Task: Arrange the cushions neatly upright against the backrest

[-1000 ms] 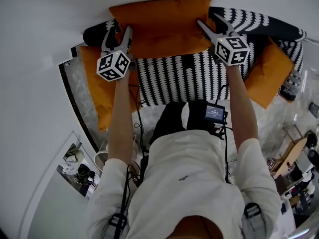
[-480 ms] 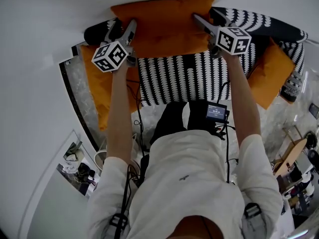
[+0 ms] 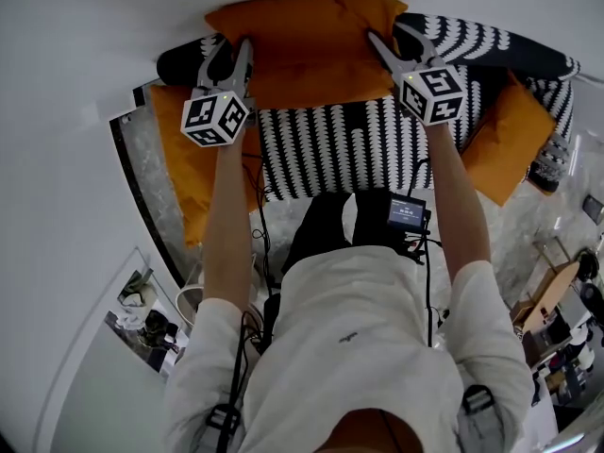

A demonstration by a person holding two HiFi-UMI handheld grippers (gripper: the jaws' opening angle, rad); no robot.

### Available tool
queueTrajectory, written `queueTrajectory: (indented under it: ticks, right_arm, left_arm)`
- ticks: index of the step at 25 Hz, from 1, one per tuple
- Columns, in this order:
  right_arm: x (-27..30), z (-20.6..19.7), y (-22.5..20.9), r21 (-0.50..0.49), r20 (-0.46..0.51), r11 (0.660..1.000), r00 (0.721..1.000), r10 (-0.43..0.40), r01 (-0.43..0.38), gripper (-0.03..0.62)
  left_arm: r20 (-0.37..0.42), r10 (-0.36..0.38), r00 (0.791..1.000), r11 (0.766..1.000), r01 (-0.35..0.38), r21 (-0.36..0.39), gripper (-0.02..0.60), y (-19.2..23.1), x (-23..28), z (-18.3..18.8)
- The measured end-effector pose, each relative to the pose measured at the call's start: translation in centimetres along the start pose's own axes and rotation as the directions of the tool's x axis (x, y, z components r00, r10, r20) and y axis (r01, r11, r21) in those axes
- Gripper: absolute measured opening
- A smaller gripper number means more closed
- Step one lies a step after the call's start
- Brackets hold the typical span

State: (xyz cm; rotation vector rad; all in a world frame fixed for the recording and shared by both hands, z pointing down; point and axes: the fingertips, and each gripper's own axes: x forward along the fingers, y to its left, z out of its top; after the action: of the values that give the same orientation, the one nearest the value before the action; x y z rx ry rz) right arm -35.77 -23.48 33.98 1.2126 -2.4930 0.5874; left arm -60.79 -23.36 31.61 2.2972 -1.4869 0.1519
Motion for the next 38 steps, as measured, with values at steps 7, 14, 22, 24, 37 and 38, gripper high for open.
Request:
queueTrajectory:
  ticks: [7,14,22,24,37,38]
  right_arm:
    - [-0.7,1.2,0.5,-0.135,0.052,0.991,0.999,-0.006,0.013,0.193]
    - [0.2,0.0,0.2,-0.266,0.006,0.964,1.000,-0.017,0.018,0.193]
    - [1.3,-2.4,-0.4,-0.207,-0.060,0.978,0.998,-0.021,0.008,0.216]
    - [1.4,-3.0,-0.6,-0.184,-0.080,0.983,0.997,-0.020,0.005,0.230]
    - [-0.2,-2.9,-1.1,-0.137,-0.113,0.990,0.992,-0.056,0.040,0.430]
    - [-0.5,-2.8,-1.3,-0.132,-0.111,0.990,0.992,-0.063,0.048,0.440]
  left_arm:
    - [0.065,-0.004,0.998,0.991,-0.005,0.131,0.095,-0.8,-0.7,1.4]
    - [0.024,0.041,0.999,0.968,-0.046,0.245,0.079,-1.1,-0.6,-0.8]
    - [-0.040,0.047,0.998,0.987,-0.040,0.157,0.078,-0.2,-0.1,-3.1]
    - [-0.058,0.043,0.997,0.991,-0.036,0.126,0.087,0.0,-0.1,-3.5]
    - [-0.066,0.133,0.989,0.989,-0.127,0.078,0.195,1.7,-2.1,-2.1]
    - [-0.064,0.141,0.988,0.988,-0.136,0.078,0.195,1.9,-2.4,-2.0]
